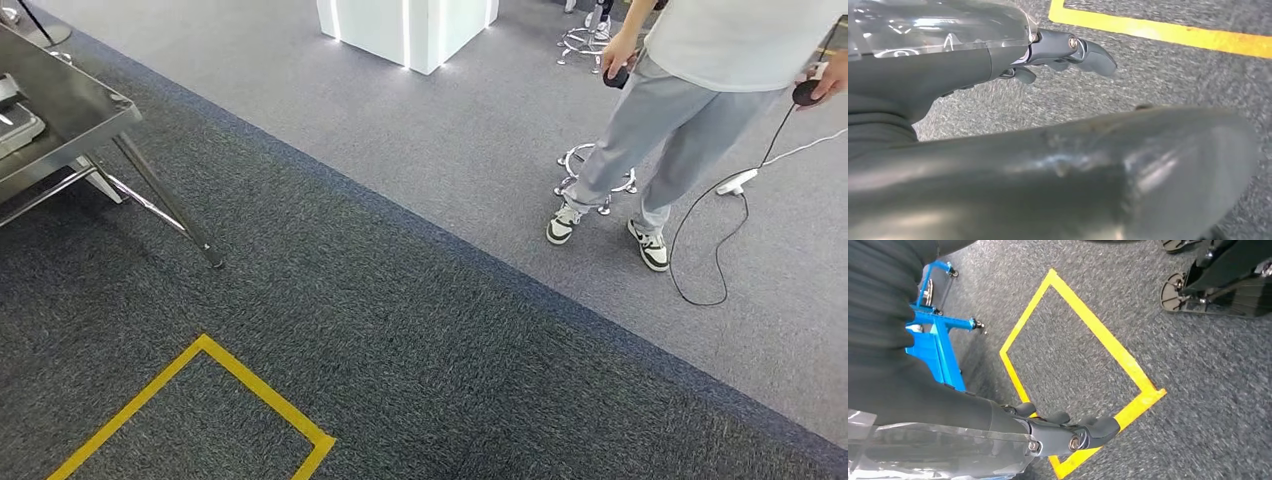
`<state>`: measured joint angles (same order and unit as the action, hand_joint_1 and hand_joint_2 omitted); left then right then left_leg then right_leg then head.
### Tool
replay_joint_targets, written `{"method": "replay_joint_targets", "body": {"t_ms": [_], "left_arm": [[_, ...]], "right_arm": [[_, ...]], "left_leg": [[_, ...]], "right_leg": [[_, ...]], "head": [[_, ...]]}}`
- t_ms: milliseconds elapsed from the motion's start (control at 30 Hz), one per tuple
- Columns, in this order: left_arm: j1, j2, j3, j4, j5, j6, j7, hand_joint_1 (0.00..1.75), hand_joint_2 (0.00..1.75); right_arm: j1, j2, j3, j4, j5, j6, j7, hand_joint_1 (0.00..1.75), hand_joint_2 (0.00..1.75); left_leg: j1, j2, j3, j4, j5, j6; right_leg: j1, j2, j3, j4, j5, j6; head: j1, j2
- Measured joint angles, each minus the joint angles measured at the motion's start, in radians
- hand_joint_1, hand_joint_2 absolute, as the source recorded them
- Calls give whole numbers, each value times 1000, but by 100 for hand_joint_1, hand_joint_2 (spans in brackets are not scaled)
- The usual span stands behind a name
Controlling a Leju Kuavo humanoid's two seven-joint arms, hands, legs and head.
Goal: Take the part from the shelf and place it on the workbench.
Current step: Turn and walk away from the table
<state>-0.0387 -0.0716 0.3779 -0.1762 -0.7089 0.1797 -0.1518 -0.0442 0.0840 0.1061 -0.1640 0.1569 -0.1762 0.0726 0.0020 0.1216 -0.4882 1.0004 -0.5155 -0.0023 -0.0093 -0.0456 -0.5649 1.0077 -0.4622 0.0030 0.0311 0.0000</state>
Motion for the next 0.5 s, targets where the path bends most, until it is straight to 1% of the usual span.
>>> {"method": "replay_joint_targets", "body": {"t_ms": [33,67,100,133,167,200,233,267,300,333,367,400,433,467,500], "left_arm": [[-1,0,0,0,0,0,0,0,0],[0,0,0,0,1,-1,1,0,0],[1,-1,1,0,1,-1,1,0,0],[3,-1,1,0,2,-2,1,0,0],[5,-1,1,0,2,-3,2,0,0],[7,-1,1,0,2,-3,2,0,0],[9,-1,1,0,2,-3,3,0,0],[10,-1,1,0,2,-3,3,0,0],[10,-1,1,0,3,-3,4,0,0],[11,-1,1,0,3,-3,5,0,0],[11,-1,2,0,4,-3,6,0,0],[10,-1,2,0,5,-3,8,0,0],[8,-1,2,0,5,-3,10,0,0],[6,-1,2,0,5,-2,12,0,0],[4,-1,2,0,5,-2,14,0,0]], "right_arm": [[0,1,0,0,0,0,0,0,175],[-1,2,0,0,1,0,0,0,175],[-2,3,0,0,1,0,0,0,175],[-3,3,0,0,1,0,0,0,175],[-3,3,0,0,1,1,0,0,175],[-2,3,0,0,1,2,0,0,175],[-1,3,0,0,1,3,0,0,175],[0,3,0,0,1,3,0,0,175],[0,4,0,0,1,4,0,0,175],[0,4,0,0,1,4,0,0,175],[-1,5,0,0,2,4,0,0,175],[-1,5,0,0,3,4,-1,0,175],[0,5,0,0,5,5,-1,0,175],[3,5,0,0,7,5,-1,0,175],[5,5,0,0,10,6,-1,0,175]], "left_leg": [[2,-19,-5,18,-16,-4],[5,-47,-22,58,-43,-8],[8,-79,-48,119,-78,-11],[9,-99,-81,190,-113,-13],[10,-108,-111,253,-135,-15],[11,-112,-130,287,-138,-15],[11,-113,-130,281,-118,-15],[11,-117,-113,234,-81,-13],[12,-131,-85,164,-38,-11],[13,-153,-59,97,-8,-8],[13,-172,-41,50,10,-5],[12,-186,-33,26,14,-1],[10,-187,-31,22,11,4],[9,-178,-31,20,14,11],[9,-167,-29,16,19,19]], "right_leg": [[-2,11,2,-5,4,-7],[-5,22,3,-9,7,-13],[-5,32,3,-10,9,-18],[-3,44,1,-10,9,-21],[-2,58,0,-9,9,-22],[-1,73,0,-8,9,-22],[0,89,0,-6,9,-22],[-1,105,1,-4,8,-21],[-1,119,2,0,6,-18],[0,132,0,5,5,-14],[-1,144,-3,9,4,-8],[-1,154,-7,12,4,-1],[-2,164,-11,12,7,7],[-4,173,-14,10,10,15],[-5,168,-16,12,9,20]], "head": [[-1,0],[-3,0],[-5,0],[-6,0],[-7,0],[-7,0],[-7,0],[-7,0],[-7,0],[-7,0],[-6,0],[-6,0],[-6,0],[-6,0],[-6,0]]}}
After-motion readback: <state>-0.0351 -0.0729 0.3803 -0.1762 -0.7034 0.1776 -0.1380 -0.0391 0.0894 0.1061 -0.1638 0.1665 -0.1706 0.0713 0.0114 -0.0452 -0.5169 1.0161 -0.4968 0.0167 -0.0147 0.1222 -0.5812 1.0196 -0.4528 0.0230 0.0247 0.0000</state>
